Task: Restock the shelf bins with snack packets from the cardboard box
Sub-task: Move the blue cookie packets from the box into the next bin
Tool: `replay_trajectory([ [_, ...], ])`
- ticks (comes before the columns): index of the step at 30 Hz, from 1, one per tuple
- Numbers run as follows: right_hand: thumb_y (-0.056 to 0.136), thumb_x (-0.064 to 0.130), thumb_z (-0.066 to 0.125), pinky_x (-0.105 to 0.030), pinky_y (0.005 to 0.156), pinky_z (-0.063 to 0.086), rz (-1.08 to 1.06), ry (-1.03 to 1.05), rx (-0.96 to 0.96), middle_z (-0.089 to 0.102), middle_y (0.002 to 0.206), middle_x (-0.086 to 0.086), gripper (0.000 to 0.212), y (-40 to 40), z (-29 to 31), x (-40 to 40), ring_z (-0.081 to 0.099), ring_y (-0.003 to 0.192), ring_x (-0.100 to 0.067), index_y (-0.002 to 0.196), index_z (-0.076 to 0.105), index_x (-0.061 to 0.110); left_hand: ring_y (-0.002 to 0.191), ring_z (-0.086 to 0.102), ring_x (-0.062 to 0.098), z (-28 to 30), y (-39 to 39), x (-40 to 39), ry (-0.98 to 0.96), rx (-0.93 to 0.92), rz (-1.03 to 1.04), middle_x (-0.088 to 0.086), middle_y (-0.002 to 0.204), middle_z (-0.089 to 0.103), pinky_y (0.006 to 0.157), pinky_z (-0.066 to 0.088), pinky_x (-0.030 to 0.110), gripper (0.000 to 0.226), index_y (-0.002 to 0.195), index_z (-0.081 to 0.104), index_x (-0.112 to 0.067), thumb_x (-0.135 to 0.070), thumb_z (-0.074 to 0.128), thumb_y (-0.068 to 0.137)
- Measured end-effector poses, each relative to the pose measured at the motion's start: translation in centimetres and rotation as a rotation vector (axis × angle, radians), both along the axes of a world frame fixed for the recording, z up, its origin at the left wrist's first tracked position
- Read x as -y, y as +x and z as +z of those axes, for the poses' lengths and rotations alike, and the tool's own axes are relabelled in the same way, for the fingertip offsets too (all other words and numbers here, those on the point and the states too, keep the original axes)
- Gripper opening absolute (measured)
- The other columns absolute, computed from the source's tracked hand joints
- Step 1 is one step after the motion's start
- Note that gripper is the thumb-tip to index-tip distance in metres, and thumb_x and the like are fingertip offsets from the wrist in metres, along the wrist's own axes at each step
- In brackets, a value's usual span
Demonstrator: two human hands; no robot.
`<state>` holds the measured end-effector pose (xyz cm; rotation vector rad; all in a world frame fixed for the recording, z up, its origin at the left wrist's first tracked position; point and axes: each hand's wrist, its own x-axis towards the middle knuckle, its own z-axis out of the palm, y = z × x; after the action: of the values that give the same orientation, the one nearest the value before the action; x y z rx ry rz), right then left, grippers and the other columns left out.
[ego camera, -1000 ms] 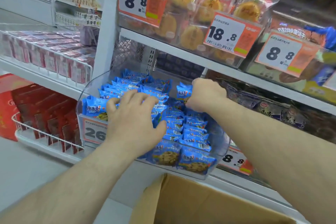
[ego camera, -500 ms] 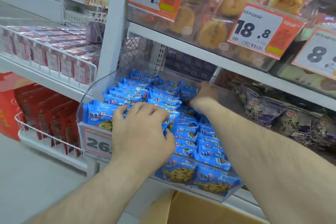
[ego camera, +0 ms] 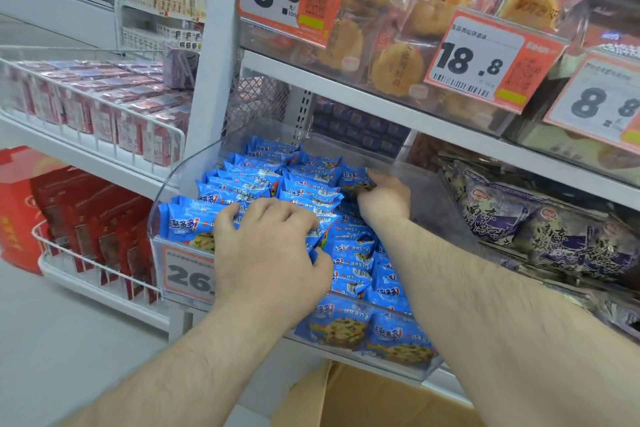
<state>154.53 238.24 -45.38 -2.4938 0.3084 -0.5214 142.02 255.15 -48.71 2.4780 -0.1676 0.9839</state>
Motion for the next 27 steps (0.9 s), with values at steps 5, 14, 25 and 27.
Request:
replay_trajectory([
  [5, 0.090, 0.004, 0.042, -0.028, 0.070, 0.050, 0.042, -0.019, -0.100, 0.063, 0.121, -0.008, 0.046, -0.3, -0.1, -1.0, 0.060, 0.098, -0.026, 0.131, 0.057, 0.019, 0.095, 0.059, 0.015, -0.1, 0.1, 0.2, 0.004, -0.016, -0.002, -0.014, 0.088, 0.065, 0.097, 0.027, 0.044, 0.024, 0.078, 0.067, -0.032, -0.038, 0.055, 0.058],
  [14, 0.093, 0.001, 0.039, -0.032, 0.058, 0.043, 0.065, 0.016, -0.350, 0.054, 0.092, -0.005, 0.069, -0.1, 1.3, -0.7, 0.052, 0.072, -0.019, 0.154, 0.013, 0.022, 0.098, 0.058, 0.016, -0.2, 0.0, 0.0, 0.037, -0.025, -0.004, -0.015, 0.089, 0.064, 0.098, 0.025, 0.045, 0.025, 0.080, 0.065, -0.032, -0.041, 0.053, 0.060],
  [25, 0.102, 0.045, 0.040, -0.035, 0.057, 0.058, 0.183, 0.719, -0.574, 0.059, 0.107, -0.025, 0.051, -8.9, 3.7, -4.4, 0.068, 0.065, -0.032, 0.125, 0.046, 0.000, 0.107, 0.057, 0.018, 0.1, -0.2, -0.1, 0.058, -0.084, 0.002, -0.011, 0.097, 0.066, 0.099, 0.030, 0.050, 0.038, 0.092, 0.068, -0.030, -0.044, 0.052, 0.060],
  [27, 0.103, 0.041, 0.041, -0.037, 0.058, 0.056, 0.225, 0.824, -0.585, 0.051, 0.120, -0.027, 0.050, -8.9, 3.3, -5.1, 0.065, 0.067, -0.031, 0.137, 0.038, 0.004, 0.108, 0.057, 0.019, 0.2, -0.3, -0.1, 0.057, -0.085, 0.002, -0.011, 0.097, 0.066, 0.100, 0.029, 0.050, 0.040, 0.093, 0.068, -0.030, -0.045, 0.053, 0.059],
])
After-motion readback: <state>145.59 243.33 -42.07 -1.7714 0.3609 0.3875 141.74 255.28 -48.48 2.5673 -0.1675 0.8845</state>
